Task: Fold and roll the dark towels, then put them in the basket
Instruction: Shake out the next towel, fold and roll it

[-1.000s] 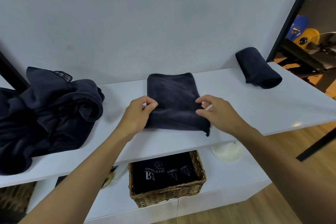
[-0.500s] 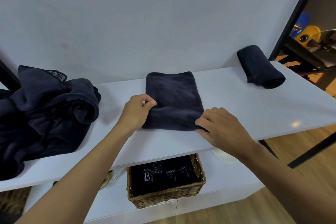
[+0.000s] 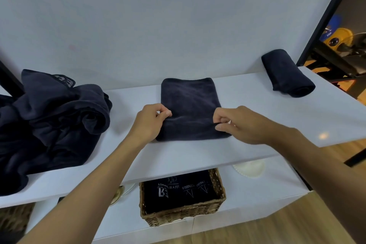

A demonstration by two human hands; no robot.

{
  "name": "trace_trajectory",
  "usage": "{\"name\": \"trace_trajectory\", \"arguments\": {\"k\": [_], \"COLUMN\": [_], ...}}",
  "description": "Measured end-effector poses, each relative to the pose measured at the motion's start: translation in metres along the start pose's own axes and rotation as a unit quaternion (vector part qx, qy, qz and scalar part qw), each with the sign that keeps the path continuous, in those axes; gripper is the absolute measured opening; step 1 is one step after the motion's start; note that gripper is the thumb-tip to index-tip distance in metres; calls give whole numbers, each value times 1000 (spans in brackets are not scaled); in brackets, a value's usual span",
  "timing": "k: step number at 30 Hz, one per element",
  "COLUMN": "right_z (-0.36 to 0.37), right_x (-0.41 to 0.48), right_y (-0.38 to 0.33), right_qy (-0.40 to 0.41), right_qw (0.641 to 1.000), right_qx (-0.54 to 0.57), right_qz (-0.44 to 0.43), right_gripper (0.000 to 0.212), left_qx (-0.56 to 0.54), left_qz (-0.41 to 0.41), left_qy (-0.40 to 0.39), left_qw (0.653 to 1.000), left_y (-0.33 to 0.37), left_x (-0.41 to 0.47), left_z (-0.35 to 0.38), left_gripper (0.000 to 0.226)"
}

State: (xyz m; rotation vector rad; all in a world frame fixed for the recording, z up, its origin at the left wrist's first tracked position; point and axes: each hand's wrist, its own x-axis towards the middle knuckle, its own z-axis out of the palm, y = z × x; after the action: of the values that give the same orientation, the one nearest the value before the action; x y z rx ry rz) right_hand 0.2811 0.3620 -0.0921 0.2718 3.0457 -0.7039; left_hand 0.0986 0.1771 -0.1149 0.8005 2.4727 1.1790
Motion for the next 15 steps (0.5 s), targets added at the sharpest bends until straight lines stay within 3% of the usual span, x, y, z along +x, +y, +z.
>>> {"name": "trace_trajectory", "arguments": {"k": [5, 8, 9, 11, 13, 15], "right_z": [-11, -3, 0, 5, 8, 11], "right_x": [25, 38, 41, 43, 42, 40], "right_y": [-2, 1, 2, 3, 4, 4], "right_qy": [-38, -36, -29, -10, 6, 29], "right_qw": [996, 992, 992, 992, 991, 991], "right_qx": [55, 66, 67, 64, 61, 67], "right_qz": [63, 97, 104, 113, 115, 109], "right_gripper": [17, 15, 15, 15, 14, 12], "left_qx": [27, 97, 139, 188, 207, 284], "left_qz": [-10, -4, 32, 207, 383, 450], "left_qy": [0, 19, 52, 129, 89, 16], "left_qw": [1000, 995, 988, 951, 896, 847], "left_y": [2, 0, -1, -4, -9, -18], "left_x": [6, 10, 8, 0, -11, -17], "left_z": [3, 4, 3, 1, -2, -1], "left_gripper": [19, 17, 18, 25, 34, 37]}}
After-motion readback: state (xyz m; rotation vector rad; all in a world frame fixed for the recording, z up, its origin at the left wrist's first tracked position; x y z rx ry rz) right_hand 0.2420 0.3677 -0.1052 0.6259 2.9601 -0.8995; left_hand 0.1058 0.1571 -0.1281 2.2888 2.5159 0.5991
